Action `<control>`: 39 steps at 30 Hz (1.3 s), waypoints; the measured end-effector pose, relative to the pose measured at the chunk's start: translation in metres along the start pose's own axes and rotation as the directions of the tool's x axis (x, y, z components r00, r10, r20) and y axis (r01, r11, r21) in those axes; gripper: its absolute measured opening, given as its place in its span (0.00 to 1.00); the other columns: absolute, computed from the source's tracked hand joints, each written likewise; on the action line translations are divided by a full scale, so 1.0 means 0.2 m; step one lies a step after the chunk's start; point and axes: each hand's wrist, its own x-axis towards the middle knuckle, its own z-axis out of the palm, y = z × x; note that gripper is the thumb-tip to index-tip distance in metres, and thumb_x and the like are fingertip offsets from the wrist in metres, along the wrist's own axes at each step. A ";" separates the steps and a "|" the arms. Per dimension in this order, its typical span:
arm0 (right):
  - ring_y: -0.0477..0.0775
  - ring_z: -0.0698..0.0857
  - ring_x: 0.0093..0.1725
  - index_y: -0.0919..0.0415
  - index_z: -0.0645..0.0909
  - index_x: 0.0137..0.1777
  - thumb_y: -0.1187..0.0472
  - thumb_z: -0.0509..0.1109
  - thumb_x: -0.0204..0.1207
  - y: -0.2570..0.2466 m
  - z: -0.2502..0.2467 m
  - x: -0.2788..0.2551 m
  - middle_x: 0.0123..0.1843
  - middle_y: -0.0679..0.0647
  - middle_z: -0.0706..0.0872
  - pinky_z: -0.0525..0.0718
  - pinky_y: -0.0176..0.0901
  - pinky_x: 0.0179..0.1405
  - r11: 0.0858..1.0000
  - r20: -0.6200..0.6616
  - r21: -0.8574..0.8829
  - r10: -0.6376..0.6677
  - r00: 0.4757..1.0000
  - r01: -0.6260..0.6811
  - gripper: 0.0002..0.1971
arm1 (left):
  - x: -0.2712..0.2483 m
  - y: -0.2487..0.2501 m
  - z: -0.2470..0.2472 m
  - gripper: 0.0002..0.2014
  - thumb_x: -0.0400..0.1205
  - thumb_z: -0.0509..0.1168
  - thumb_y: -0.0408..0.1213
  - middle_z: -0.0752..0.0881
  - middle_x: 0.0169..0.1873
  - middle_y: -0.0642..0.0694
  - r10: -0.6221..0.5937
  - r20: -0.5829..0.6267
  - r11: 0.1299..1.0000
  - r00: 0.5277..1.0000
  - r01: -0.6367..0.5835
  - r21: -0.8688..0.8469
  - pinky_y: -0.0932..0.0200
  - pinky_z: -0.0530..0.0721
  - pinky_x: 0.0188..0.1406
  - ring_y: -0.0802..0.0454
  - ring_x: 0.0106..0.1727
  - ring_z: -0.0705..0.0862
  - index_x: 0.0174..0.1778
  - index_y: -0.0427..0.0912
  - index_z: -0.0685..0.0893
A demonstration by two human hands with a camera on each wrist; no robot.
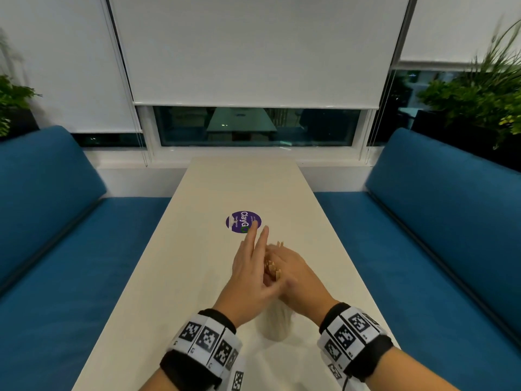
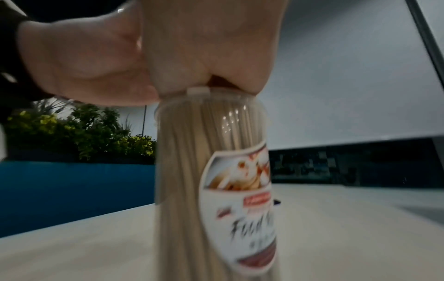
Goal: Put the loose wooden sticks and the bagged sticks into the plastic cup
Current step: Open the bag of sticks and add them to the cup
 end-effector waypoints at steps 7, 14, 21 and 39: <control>0.38 0.70 0.69 0.43 0.73 0.67 0.43 0.73 0.65 0.01 -0.05 -0.08 0.66 0.38 0.76 0.68 0.44 0.74 0.976 -0.041 0.215 0.053 0.998 -0.043 0.29 | 0.13 0.04 0.05 0.27 0.86 0.46 0.52 0.56 0.82 0.52 -0.094 0.007 0.995 0.996 0.094 0.015 0.63 0.52 0.79 0.59 0.82 0.53 0.80 0.47 0.59; 0.36 0.38 0.77 0.52 0.43 0.82 0.39 0.76 0.64 0.08 -0.10 -0.19 0.75 0.32 0.44 0.41 0.41 0.80 0.946 0.054 0.163 0.274 0.960 -0.279 0.55 | 0.13 0.02 0.15 0.26 0.87 0.43 0.49 0.63 0.80 0.45 -0.064 0.243 0.935 0.968 -0.027 0.354 0.56 0.54 0.82 0.52 0.80 0.60 0.81 0.41 0.57; 0.43 0.41 0.82 0.49 0.31 0.80 0.31 0.75 0.55 0.12 -0.06 -0.28 0.81 0.36 0.39 0.46 0.39 0.78 0.864 0.190 0.296 0.364 0.912 -0.407 0.66 | 0.14 -0.01 0.17 0.24 0.88 0.41 0.44 0.52 0.83 0.45 -0.115 0.247 0.859 0.962 -0.029 0.511 0.56 0.44 0.82 0.51 0.83 0.50 0.80 0.41 0.57; 0.40 0.69 0.62 0.58 0.55 0.77 0.43 0.82 0.56 -0.03 0.00 -0.19 0.63 0.45 0.62 0.69 0.26 0.59 0.846 0.090 0.349 0.398 0.913 -0.403 0.55 | -0.07 -0.14 0.09 0.28 0.86 0.50 0.48 0.61 0.80 0.47 -0.360 0.134 0.892 0.923 0.383 -0.240 0.58 0.62 0.78 0.53 0.80 0.60 0.82 0.46 0.50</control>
